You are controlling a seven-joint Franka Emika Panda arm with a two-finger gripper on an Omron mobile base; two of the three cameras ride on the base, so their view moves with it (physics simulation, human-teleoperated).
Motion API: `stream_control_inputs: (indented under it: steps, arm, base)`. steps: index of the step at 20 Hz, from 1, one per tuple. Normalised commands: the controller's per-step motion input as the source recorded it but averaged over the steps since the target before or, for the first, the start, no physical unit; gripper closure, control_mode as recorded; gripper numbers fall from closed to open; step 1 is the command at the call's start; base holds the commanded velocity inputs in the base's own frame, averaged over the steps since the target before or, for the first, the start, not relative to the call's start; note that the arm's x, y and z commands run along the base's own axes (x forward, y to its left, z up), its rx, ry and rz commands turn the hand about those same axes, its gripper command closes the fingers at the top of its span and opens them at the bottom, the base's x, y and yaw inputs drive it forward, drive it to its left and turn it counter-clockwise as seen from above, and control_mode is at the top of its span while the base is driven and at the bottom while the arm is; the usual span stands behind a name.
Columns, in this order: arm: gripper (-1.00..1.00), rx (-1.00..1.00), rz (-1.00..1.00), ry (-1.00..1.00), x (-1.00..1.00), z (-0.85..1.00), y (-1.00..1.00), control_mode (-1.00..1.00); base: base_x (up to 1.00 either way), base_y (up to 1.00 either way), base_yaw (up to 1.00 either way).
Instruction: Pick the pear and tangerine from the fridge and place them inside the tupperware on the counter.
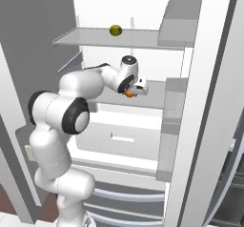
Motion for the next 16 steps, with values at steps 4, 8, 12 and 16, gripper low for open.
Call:
stream_control_inputs:
  steps: [4, 8, 12, 16]
  arm:
    - [1.00, 0.00, 0.00, 0.00, -0.80, 0.51, -0.18, -1.00]
    - [1.00, 0.00, 0.00, 0.00, -0.84, 0.52, -0.16, -1.00]
    - [1.00, 0.02, 0.00, 0.00, -0.87, 0.47, -0.13, -1.00]
    - [1.00, 0.00, 0.00, 0.09, -0.87, 0.32, -0.01, -1.00]
  base:
    - [0.00, 0.00, 0.00]
    - [0.00, 0.00, 0.00]
    - [0.00, 0.00, 0.00]
    - [0.00, 0.00, 0.00]
